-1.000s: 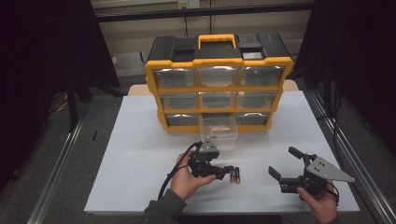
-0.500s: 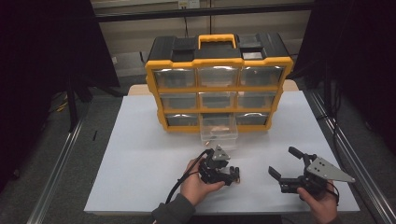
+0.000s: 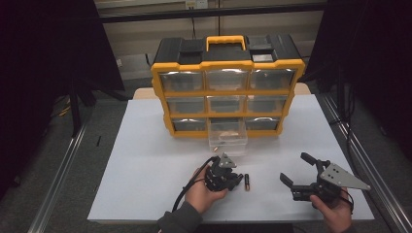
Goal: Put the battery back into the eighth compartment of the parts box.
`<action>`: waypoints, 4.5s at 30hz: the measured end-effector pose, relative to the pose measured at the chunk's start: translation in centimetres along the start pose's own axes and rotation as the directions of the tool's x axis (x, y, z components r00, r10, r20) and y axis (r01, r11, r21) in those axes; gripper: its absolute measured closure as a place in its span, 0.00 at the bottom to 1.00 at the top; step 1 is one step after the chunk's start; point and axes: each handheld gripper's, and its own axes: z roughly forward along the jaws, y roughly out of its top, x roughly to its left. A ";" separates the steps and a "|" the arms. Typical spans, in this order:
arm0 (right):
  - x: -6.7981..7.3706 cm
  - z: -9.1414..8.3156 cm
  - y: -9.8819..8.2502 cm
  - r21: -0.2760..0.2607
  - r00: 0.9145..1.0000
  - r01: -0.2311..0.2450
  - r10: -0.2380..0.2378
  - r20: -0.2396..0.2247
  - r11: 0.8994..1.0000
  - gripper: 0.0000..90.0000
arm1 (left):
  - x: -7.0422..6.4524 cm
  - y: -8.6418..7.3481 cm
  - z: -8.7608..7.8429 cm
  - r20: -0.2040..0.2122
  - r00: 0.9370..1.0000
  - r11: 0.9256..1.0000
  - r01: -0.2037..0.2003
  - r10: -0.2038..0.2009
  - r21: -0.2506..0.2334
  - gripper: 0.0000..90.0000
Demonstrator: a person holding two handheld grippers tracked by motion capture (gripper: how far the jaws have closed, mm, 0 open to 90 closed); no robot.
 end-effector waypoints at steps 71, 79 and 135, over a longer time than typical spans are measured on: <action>-0.2 -0.1 -0.1 -0.001 1.000 -0.012 0.012 -0.007 1.000 0.01 | 8.7 10.0 -4.9 -0.022 0.990 0.989 0.136 -0.137 -0.058 0.86; -0.2 -0.1 -0.1 0.000 1.000 -0.010 0.010 -0.006 1.000 0.01 | 8.5 10.0 -4.7 -0.035 0.992 0.990 0.121 -0.124 -0.078 0.75; 0.0 0.1 -0.1 0.005 1.000 -0.007 0.007 -0.015 1.000 0.01 | 1.7 4.1 -5.4 0.050 0.997 0.990 0.063 -0.057 -0.126 0.23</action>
